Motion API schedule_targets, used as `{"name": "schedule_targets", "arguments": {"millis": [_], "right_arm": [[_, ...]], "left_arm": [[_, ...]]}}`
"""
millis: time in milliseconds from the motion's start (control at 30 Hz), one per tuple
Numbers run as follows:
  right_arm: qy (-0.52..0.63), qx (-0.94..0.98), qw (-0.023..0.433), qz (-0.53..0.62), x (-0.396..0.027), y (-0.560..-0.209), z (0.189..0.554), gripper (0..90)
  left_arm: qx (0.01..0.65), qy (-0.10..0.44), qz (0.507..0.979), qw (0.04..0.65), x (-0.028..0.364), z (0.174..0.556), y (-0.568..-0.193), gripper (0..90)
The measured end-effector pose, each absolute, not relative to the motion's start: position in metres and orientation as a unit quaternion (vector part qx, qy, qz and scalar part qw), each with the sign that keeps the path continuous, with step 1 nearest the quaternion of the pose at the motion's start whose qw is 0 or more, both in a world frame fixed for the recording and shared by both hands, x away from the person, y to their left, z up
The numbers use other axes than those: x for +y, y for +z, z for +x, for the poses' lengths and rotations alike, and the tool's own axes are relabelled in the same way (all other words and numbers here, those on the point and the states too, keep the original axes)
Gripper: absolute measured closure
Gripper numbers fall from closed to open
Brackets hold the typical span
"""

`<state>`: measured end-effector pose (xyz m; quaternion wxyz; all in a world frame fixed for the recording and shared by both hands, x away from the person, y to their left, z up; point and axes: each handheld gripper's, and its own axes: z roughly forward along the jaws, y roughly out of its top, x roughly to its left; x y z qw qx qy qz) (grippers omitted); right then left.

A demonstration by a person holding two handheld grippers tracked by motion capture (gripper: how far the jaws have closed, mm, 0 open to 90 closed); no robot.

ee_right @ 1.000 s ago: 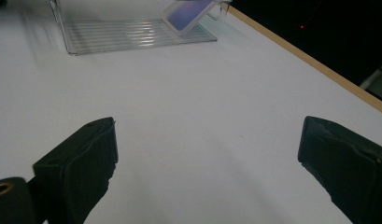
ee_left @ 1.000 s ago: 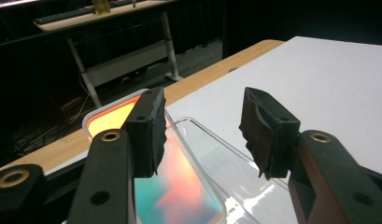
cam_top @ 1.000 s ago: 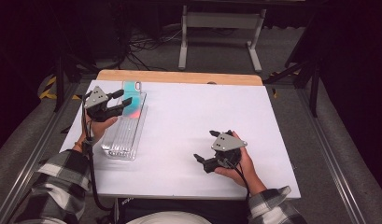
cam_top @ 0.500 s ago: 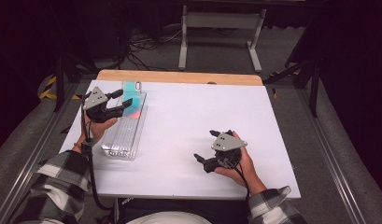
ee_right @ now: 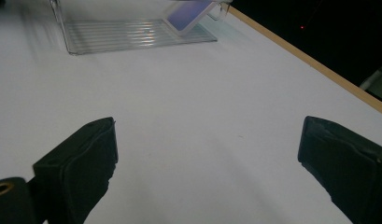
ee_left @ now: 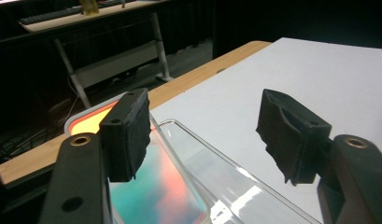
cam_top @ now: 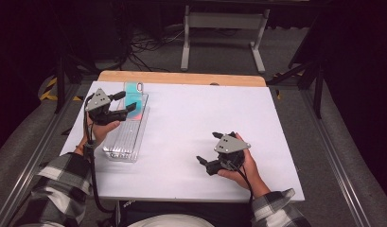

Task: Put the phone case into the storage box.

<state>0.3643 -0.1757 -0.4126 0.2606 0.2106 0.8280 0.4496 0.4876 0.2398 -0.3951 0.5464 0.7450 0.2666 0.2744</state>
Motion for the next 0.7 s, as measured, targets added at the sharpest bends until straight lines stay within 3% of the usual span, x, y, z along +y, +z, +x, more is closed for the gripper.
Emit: {"name": "schedule_targets", "arguments": {"millis": [700], "right_arm": [[0.45,0.827,0.26,0.213,-0.176,-0.4129,0.3646,5.1]], "left_arm": [[0.277,0.272,0.746,0.541,0.2379,0.4886,-0.3967,18.1]]}}
